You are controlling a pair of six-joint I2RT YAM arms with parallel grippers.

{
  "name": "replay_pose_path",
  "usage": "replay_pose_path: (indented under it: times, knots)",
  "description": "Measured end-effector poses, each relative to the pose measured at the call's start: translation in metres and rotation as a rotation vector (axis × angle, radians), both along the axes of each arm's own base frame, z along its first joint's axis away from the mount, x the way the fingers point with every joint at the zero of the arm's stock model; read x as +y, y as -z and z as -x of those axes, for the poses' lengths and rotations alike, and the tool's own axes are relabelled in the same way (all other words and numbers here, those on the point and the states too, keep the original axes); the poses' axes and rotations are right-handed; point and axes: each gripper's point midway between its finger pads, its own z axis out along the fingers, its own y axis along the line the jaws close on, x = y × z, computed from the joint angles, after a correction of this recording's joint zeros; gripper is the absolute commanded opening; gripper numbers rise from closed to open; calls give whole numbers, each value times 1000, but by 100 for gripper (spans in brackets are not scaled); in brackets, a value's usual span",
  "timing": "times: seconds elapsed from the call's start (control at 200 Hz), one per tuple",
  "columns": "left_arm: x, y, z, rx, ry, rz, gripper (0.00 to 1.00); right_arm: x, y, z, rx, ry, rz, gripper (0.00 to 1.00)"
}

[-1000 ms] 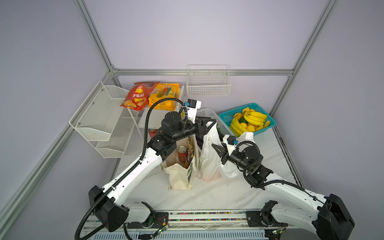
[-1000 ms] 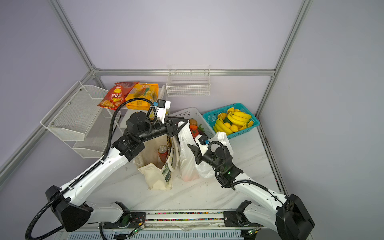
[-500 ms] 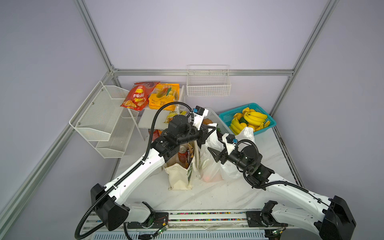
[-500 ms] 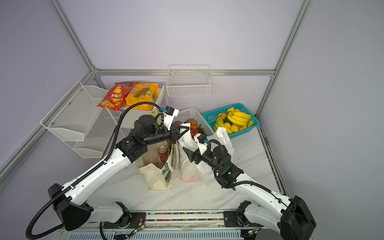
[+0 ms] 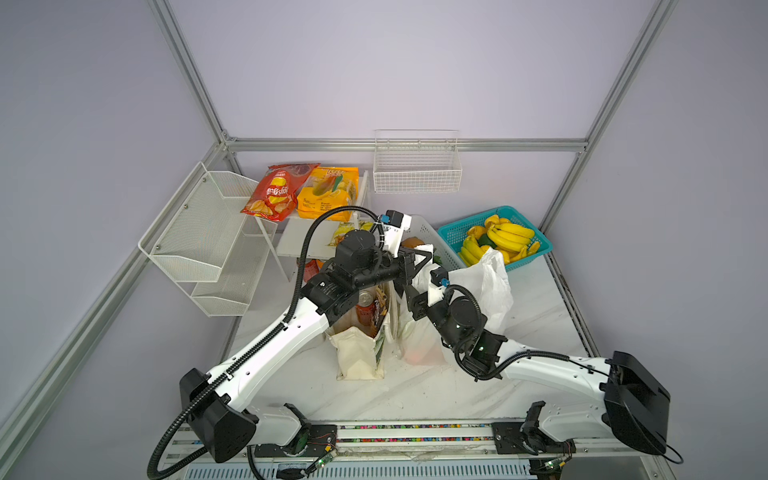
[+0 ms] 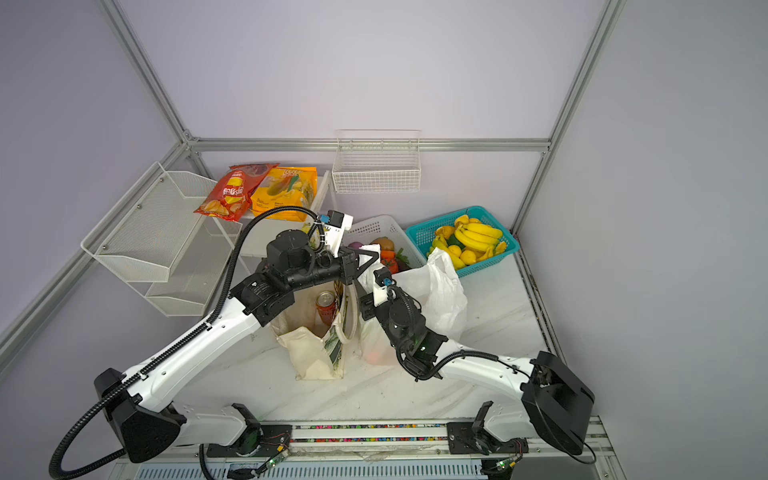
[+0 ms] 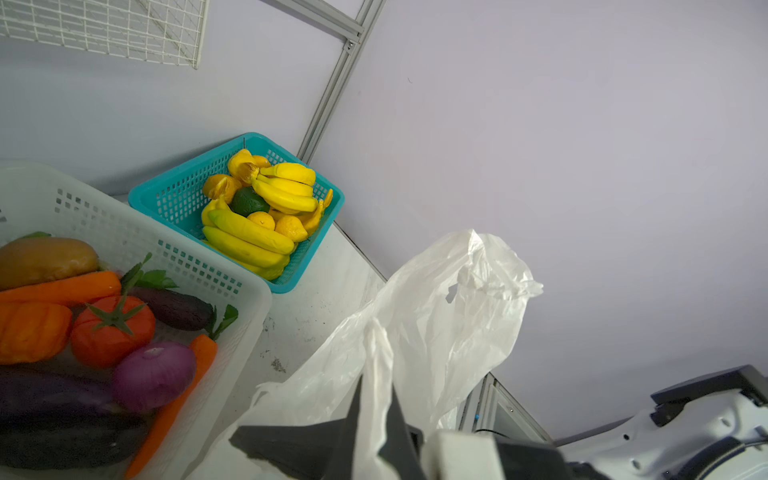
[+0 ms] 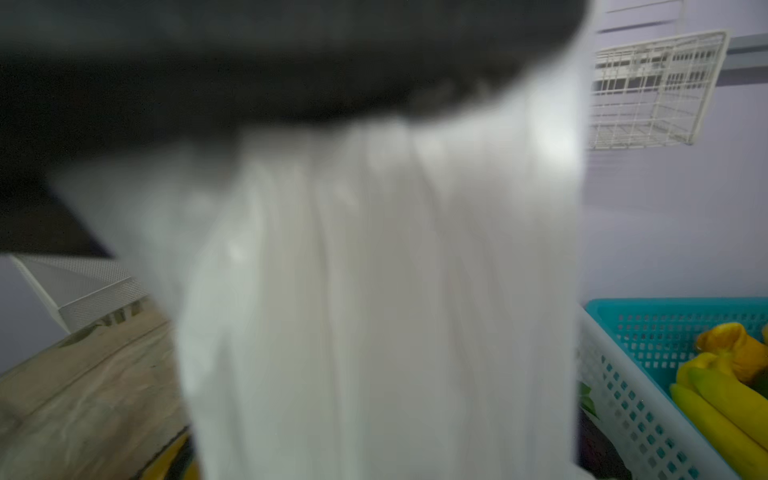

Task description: Place the mixed food into the grocery bags and tie them

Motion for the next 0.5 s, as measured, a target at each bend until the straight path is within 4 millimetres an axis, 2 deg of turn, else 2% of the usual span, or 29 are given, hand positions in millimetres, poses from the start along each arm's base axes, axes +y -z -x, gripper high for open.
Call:
replay_pose_path:
  times: [0.135,0.2,0.265,0.325,0.425,0.5]
  knots:
    - [1,2,0,53,-9,21,0,-18,50,2,67,77,41,47]
    - [2,3,0,69,-11,24,0,-25,55,5,73,88,52,53]
    - [2,3,0,76,-12,31,0,-29,41,8,54,87,26,61]
    - [4,1,-2,77,-16,37,0,-30,20,11,19,75,-9,64]
    - [4,0,-2,77,-15,44,0,-23,-12,12,-30,38,-68,59]
    - [5,-1,-3,76,-16,46,0,-13,-16,10,-39,13,-81,56]
